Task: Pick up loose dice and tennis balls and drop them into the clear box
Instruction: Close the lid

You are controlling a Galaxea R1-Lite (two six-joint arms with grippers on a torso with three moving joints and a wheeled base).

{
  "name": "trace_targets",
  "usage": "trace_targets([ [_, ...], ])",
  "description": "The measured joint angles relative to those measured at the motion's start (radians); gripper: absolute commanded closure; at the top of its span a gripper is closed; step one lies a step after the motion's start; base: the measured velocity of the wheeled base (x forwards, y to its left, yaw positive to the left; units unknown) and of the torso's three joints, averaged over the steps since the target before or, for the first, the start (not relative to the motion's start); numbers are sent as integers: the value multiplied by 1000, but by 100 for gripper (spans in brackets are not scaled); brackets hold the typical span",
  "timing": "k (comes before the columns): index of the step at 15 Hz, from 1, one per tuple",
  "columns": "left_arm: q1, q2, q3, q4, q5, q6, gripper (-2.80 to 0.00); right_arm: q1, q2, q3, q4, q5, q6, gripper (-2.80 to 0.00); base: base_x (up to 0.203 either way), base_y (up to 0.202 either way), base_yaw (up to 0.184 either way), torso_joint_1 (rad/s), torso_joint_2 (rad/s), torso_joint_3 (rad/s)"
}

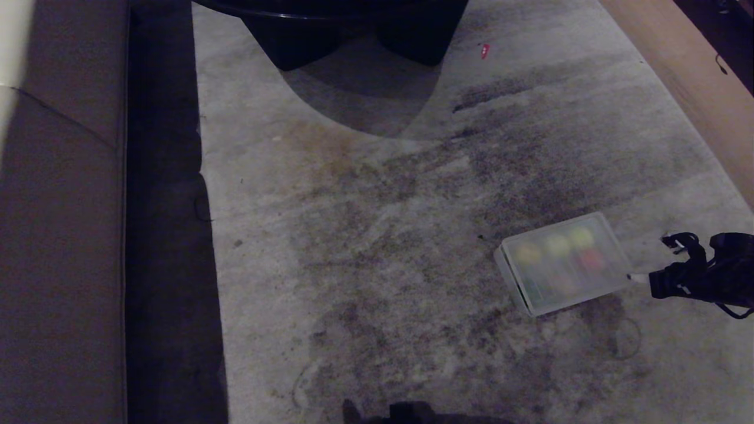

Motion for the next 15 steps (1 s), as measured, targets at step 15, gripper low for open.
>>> trace_targets([
  [15, 0, 0, 0, 0, 0, 0, 0, 10, 27, -5, -6, -3, -52, 0, 0, 0, 0, 0, 0, 0],
])
